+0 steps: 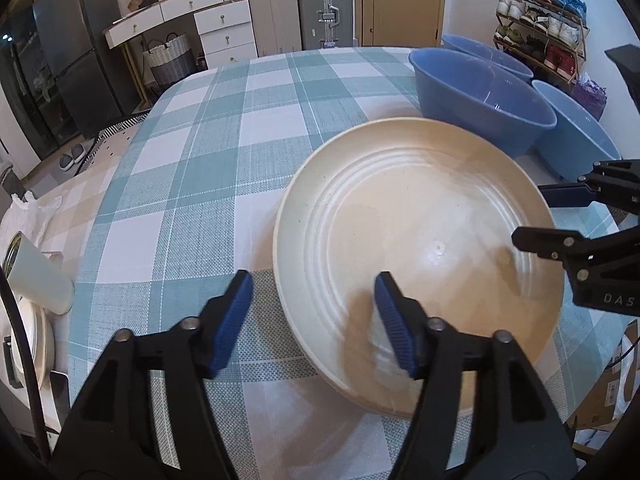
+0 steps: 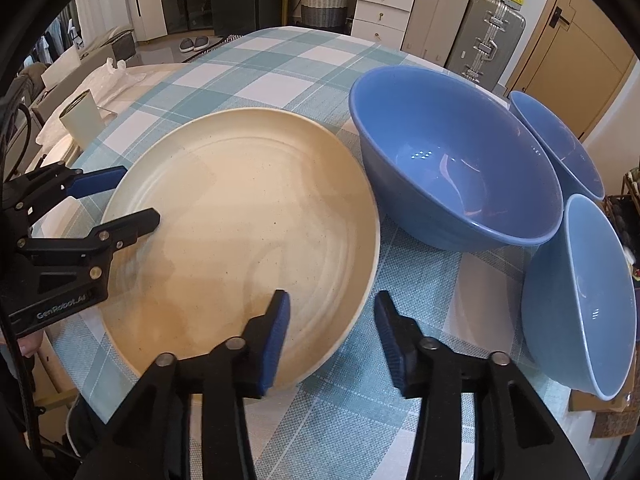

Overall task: Organize plates and bowls
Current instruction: 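Lower the cream plate onto the other plate and open both tools, then move both tools back and forward toward the nearest large blue bowl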

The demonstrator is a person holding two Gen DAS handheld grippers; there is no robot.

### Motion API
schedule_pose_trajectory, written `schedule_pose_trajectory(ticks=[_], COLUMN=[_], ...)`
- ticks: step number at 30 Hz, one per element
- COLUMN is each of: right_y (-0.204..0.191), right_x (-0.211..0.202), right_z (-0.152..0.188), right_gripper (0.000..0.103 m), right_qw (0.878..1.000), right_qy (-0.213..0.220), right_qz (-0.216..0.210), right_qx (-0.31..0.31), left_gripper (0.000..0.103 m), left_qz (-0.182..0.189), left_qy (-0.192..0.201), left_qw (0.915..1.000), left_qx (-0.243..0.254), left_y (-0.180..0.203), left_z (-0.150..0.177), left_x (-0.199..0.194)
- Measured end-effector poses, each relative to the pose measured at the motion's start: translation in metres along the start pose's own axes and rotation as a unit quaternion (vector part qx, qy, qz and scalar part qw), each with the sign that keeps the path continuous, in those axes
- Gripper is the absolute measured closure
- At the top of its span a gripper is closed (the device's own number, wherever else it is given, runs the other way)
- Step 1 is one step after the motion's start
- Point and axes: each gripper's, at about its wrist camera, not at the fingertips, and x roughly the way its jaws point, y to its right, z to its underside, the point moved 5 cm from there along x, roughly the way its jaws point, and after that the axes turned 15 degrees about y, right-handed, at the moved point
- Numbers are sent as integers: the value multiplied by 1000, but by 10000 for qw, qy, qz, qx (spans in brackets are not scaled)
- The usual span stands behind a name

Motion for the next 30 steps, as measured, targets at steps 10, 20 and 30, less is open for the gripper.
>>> schedule_pose_trajectory(ticks=[10, 20, 30], right_y=[7, 18, 46], right_x=[-18, -41, -84], right_z=[-7, -11, -14], right_gripper=[14, 1, 1], right_qw=[9994, 9972, 9936], right_qy=[269, 530, 907], right_qz=[96, -134, -44], right_qx=[213, 511, 675], left_gripper=[25, 2, 2], left_qz=[282, 565, 775], left_qy=[232, 348, 448], left_qw=[9993, 9976, 9957], left_qx=[13, -197, -248], left_y=[10, 19, 40], left_z=[-10, -22, -53], left_x=[-20, -34, -46])
